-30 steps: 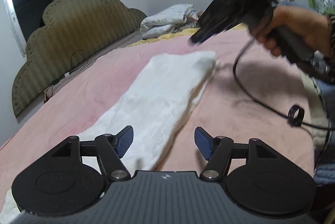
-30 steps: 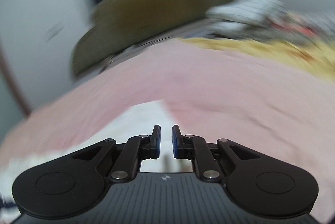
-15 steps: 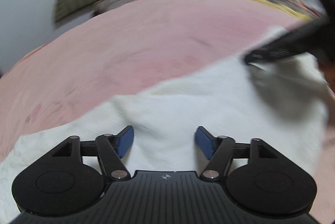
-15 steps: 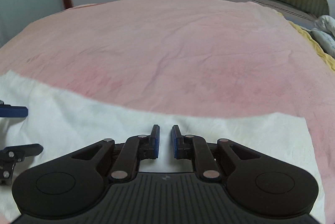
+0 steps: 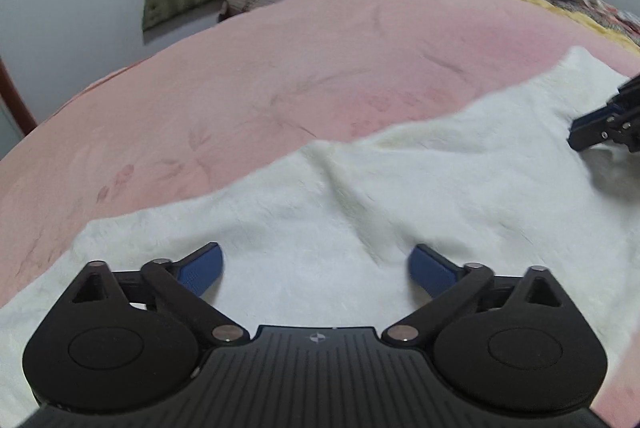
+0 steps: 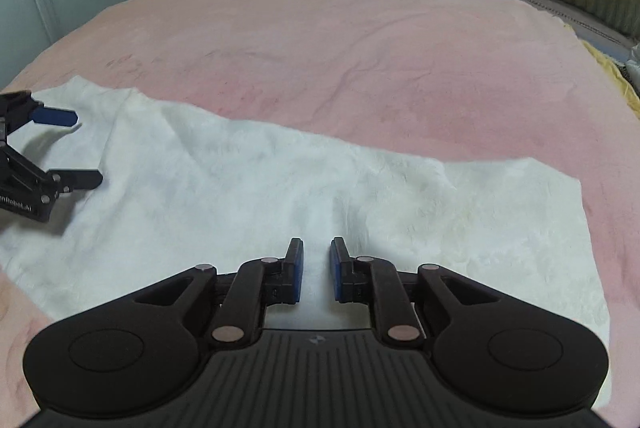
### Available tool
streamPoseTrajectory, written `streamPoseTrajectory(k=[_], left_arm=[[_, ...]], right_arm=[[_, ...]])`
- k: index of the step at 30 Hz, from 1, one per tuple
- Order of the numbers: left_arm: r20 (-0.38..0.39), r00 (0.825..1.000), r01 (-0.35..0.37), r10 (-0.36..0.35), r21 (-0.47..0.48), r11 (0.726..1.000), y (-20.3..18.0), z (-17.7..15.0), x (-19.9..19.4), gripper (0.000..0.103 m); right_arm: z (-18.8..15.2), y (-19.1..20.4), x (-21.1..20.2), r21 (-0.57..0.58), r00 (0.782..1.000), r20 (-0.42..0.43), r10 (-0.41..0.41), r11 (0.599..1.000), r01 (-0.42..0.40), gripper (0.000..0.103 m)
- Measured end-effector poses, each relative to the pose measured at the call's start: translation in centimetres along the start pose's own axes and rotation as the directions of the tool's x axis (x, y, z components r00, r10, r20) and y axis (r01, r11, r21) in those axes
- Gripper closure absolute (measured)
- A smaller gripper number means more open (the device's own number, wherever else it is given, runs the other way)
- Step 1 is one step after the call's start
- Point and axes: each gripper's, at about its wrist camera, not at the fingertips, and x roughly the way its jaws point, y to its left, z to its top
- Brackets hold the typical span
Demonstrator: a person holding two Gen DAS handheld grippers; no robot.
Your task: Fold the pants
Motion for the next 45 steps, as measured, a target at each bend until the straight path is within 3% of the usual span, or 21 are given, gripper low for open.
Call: streamPoseTrajectory(k=[2, 4, 6, 7, 9, 11, 14, 16, 19, 22, 26, 29, 31, 34, 39, 42, 45], left_arm=[[0.0, 0.999, -0.042, 0.042, -0.024, 0.999, 0.7, 0.6, 0.8, 0.001], [0.01, 0.987, -0.163, 0.163, -0.034, 0.986, 1.0, 1.3, 0.1, 0.006], [0.051, 0.962, -0.269, 0.27, -0.015, 0.963, 1.2, 1.2, -1.7, 0.004], [0.07, 0.958, -0.279, 0.279, -0.002, 0.96, 1.3, 1.0, -2.7, 0.003], [0.078, 0.967, -0.245, 0.242, 0.017, 0.969, 1.5, 0.4, -4.1, 0.0], [0.052, 0.982, -0.183, 0.181, 0.031, 0.983, 1.8, 0.0, -4.8, 0.0], [-0.009, 0.99, -0.144, 0.144, 0.052, 0.988, 2.1, -0.6, -3.6, 0.0], [-0.042, 0.984, -0.169, 0.172, 0.051, 0.984, 2.6, -0.9, -1.6, 0.001], [-0.027, 0.99, -0.14, 0.139, -0.053, 0.989, 4.4, -0.5, -0.2, 0.0], [-0.036, 0.986, -0.169, 0.166, -0.143, 0.975, 5.8, 0.0, 0.7, 0.0], [-0.048, 0.973, -0.23, 0.225, -0.191, 0.954, 6.4, -0.1, -1.9, 0.001], [0.011, 0.982, -0.18, 0.186, -0.196, 0.964, 6.2, -1.2, -5.3, 0.0], [0.024, 0.987, -0.149, 0.156, -0.181, 0.972, 5.4, -1.8, -6.7, 0.0], [0.047, 0.993, -0.1, 0.108, -0.15, 0.984, 2.6, -2.3, -7.6, 0.0], [0.063, 0.997, -0.043, 0.048, -0.085, 0.995, -3.0, -1.9, -6.6, 0.0], [0.101, 0.993, -0.069, 0.067, 0.02, 0.997, -6.4, -2.1, -6.0, 0.0], [0.142, 0.984, -0.121, 0.106, 0.098, 0.988, -8.2, -2.5, -5.7, 0.0]], right_arm=[[1.1, -0.6, 1.2, 0.059, 1.0, 0.028, -0.011, 0.998, 0.009, 0.089], [2.1, -0.8, 1.7, 0.133, 0.999, 0.039, -0.039, 0.991, 0.033, 0.088], [2.8, 1.1, 1.0, 0.102, 0.995, 0.072, -0.062, 0.993, 0.054, 0.088], [3.0, 2.3, 0.5, 0.06, 0.997, 0.082, -0.006, 0.998, 0.001, 0.088], [3.0, 4.9, 0.4, -0.016, 0.988, 0.046, 0.146, 0.989, -0.145, 0.088], [2.7, 8.2, 1.0, -0.113, 0.976, -0.018, 0.219, 0.969, -0.219, 0.088], [2.9, 12.1, 2.8, -0.256, 0.988, -0.043, 0.149, 0.954, -0.155, 0.087], [4.4, 12.6, 3.9, -0.243, 0.99, -0.044, 0.13, 0.96, -0.137, 0.087], [6.6, 12.4, 6.0, -0.216, 0.995, -0.022, 0.093, 0.972, -0.095, 0.087], [8.2, 11.9, 7.3, -0.152, 0.995, -0.02, 0.093, 0.984, -0.095, 0.087], [8.4, 11.3, 6.6, -0.094, 0.999, 0.013, 0.044, 0.995, -0.043, 0.085], [6.6, 11.4, 3.7, -0.135, 0.995, 0.042, 0.09, 0.987, -0.084, 0.084], [5.0, 11.5, 2.6, -0.182, 0.991, 0.01, 0.132, 0.975, -0.129, 0.078], [3.2, 11.9, 3.2, -0.245, 0.996, -0.027, 0.084, 0.965, -0.088, 0.069], [5.0, 11.2, 5.8, -0.159, 0.997, 0.041, 0.06, 0.986, -0.053, 0.04], [6.0, 11.3, 6.0, -0.145, 0.998, 0.032, 0.056, 0.988, -0.051, 0.04], [5.3, 10.2, 3.3, -0.165, 0.997, 0.067, 0.04, 0.986, -0.028, 0.04]])
